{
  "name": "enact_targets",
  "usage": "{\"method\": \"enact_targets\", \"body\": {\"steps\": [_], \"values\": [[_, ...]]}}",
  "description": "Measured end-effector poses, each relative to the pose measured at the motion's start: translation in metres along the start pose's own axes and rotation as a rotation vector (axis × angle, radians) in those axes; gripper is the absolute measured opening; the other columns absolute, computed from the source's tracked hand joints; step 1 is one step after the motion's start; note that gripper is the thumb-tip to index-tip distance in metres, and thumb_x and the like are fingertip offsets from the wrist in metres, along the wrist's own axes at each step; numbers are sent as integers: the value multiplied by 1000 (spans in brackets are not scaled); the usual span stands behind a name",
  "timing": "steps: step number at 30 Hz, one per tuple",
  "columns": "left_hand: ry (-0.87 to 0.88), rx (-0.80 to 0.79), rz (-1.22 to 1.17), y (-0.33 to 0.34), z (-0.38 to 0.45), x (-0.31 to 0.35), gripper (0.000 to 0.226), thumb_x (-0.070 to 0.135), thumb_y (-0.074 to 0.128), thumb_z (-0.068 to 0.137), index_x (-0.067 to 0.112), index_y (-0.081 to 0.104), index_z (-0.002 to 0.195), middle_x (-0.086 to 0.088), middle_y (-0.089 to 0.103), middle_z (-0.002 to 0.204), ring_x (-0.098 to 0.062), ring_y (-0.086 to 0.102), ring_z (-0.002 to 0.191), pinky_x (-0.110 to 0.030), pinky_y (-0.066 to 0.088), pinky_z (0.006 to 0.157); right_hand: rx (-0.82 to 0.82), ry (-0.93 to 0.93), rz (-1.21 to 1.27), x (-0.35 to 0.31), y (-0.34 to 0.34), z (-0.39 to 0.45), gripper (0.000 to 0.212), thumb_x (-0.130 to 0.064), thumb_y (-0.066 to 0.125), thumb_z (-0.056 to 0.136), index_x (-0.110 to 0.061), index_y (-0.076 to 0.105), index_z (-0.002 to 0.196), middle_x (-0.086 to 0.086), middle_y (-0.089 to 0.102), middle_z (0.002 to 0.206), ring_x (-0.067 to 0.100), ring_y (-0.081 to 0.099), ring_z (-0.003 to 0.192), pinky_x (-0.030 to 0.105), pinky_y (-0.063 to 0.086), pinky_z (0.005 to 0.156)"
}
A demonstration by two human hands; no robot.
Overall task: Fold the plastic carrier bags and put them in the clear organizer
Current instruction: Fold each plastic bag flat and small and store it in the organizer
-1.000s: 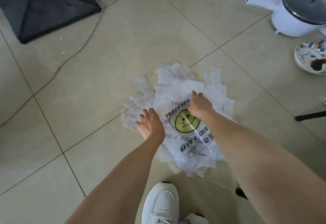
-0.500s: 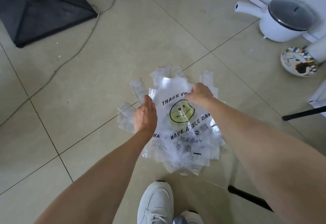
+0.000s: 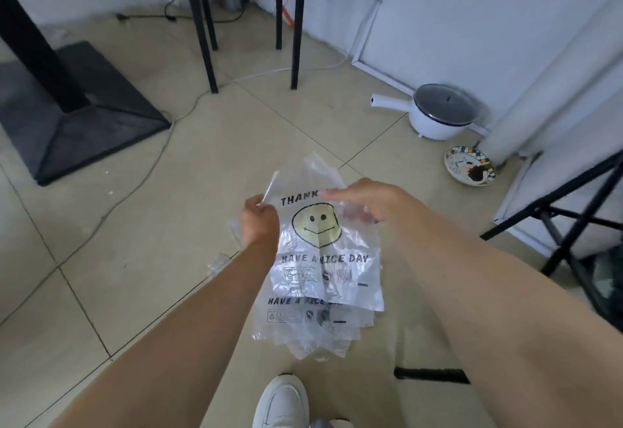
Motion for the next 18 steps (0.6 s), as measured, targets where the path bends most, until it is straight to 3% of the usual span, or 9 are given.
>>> {"method": "enact_targets", "body": {"steps": [2, 4, 6, 9, 12, 15, 18], "values": [[19, -22, -23, -3, -13, 30, 28, -1, 33, 87, 4, 59, 96, -9, 52, 68, -15, 38, 55, -24, 28, 49, 18, -8, -17, -4, -17, -28, 88, -77, 71, 58, -4, 65, 107, 11, 68, 113, 17, 50, 69, 39, 55, 85], [66, -44, -43, -7, -30, 61, 26, -3, 31, 83, 9, 54, 79, -2, 41, 60, -15, 32, 53, -25, 23, 49, 30, -28, 42, -7, -33, -63, 69, -68, 75, 64, -5, 66, 92, 10, 69, 108, 20, 56, 77, 36, 55, 87], [98, -68, -67, -13, -48, 90, 28, -2, 31, 82, 11, 55, 79, 0, 38, 59, -16, 31, 53, -26, 24, 52, 37, -75, 114, -6, -50, -97, 53, -57, 81, 63, -10, 63, 80, 8, 68, 102, 21, 62, 93, 33, 54, 87], [163, -124, -104, -15, -77, 135, 29, -2, 31, 89, 9, 57, 94, 0, 38, 63, -12, 34, 56, -26, 27, 53, 59, -138, 182, -3, -76, -144, 54, -43, 84, 69, -8, 62, 103, 5, 67, 106, 17, 63, 105, 30, 53, 80], [220, -173, -138, -15, -112, 176, 32, -4, 28, 90, 10, 56, 97, 0, 35, 64, -11, 31, 57, -23, 28, 52, 81, -222, 262, 1, -102, -190, 53, -30, 83, 74, -9, 54, 112, 2, 63, 102, 11, 60, 91, 27, 49, 69], [257, -254, -153, -13, -148, 210, 24, 0, 37, 91, 14, 49, 76, -1, 35, 65, -14, 31, 62, -22, 32, 52, 108, -276, 334, 12, -127, -234, 41, -10, 77, 81, -13, 51, 112, 3, 59, 101, 15, 57, 93, 34, 52, 87], [386, -313, -126, -7, -182, 239, 13, 7, 50, 90, 11, 50, 78, -3, 40, 69, -14, 34, 62, -25, 33, 58, 164, -323, 317, 28, -151, -276, 47, -2, 70, 84, -7, 47, 124, 4, 55, 104, 15, 58, 93, 35, 51, 92]]}}
Point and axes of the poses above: each hand's wrist, its own z-axis towards the middle knuckle, its own y-axis out of the palm, x = y × z, the point moved 2 cm from there along z, towards the middle knuckle
